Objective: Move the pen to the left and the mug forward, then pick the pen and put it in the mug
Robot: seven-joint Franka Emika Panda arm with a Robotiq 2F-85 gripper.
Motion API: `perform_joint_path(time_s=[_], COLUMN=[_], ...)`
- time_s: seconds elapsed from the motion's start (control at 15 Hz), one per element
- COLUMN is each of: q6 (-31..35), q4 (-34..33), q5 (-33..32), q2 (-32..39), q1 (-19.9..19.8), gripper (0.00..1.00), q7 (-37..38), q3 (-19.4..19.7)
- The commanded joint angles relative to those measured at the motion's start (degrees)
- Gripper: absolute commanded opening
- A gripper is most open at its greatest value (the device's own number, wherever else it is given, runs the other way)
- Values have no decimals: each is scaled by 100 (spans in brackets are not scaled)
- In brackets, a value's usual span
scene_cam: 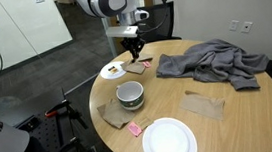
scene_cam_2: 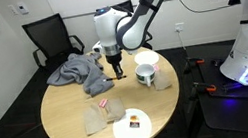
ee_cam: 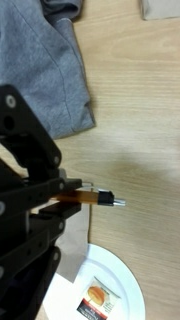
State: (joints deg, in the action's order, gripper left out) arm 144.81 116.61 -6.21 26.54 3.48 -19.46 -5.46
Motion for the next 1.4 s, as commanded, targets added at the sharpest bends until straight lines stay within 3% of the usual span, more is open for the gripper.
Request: perform_joint_path(time_s=[0.0, 0.93, 1.33], q6=[197, 318, 1191], q4=[342, 698, 718], q5=[-141, -828, -619], q2=[-115, 401, 852], q1=[224, 1533, 1567], gripper=[4, 4, 4], q7=[642, 4030, 4252], q3=[36, 718, 829])
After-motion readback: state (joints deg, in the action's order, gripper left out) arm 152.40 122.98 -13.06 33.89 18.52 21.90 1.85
